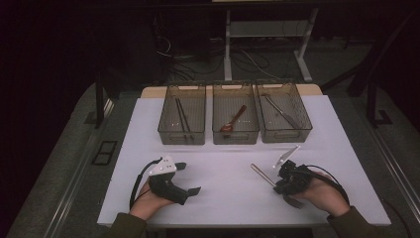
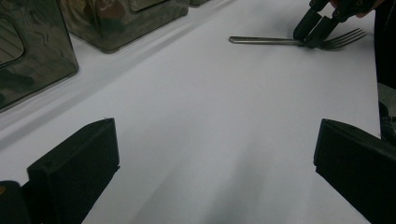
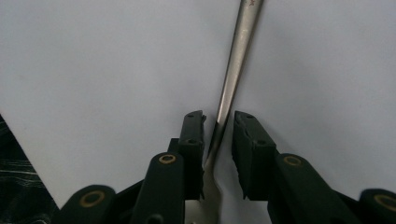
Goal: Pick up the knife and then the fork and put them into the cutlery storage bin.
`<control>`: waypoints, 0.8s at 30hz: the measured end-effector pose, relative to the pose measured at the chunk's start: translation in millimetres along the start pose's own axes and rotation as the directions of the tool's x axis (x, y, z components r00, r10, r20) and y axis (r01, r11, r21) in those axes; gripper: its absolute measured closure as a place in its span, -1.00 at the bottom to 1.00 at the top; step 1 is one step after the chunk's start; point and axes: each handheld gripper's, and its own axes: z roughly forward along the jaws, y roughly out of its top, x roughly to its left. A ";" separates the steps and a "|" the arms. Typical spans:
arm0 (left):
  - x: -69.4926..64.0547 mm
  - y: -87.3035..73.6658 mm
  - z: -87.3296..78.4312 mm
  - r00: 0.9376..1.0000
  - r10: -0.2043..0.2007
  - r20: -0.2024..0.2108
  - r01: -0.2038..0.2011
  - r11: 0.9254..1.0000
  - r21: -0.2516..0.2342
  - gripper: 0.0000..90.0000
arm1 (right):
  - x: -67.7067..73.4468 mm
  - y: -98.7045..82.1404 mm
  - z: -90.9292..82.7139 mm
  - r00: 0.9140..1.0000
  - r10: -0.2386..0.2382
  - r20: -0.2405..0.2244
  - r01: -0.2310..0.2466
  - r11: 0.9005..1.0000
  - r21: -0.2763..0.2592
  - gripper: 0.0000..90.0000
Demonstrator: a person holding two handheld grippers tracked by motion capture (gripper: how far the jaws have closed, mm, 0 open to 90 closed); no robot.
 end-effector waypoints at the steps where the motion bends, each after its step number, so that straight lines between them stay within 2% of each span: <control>1: 0.0 0.0 0.2 1.000 0.000 0.000 0.000 1.000 0.000 -1.00 | 0.9 0.6 0.2 1.000 -0.003 0.008 0.003 1.000 0.005 0.64; 8: -0.3 0.2 0.5 1.000 0.004 0.002 -0.004 1.000 0.003 -1.00 | 4.5 6.8 1.6 0.997 -0.060 0.049 0.057 0.997 0.058 0.74; 15: -0.3 0.2 0.4 1.000 0.002 0.001 -0.002 1.000 -0.001 -1.00 | 3.9 10.7 2.2 0.995 -0.081 0.054 0.076 0.994 0.083 0.86; 20: -0.5 0.3 0.1 1.000 0.002 0.000 -0.002 1.000 -0.001 -1.00 | 0.4 7.8 1.1 0.996 -0.077 0.034 0.075 0.995 0.059 0.86; 24: 0.2 0.2 -0.2 1.000 0.002 0.000 -0.002 1.000 -0.001 -1.00 | -6.1 4.4 -2.6 0.998 -0.051 0.020 0.051 0.999 -0.001 0.86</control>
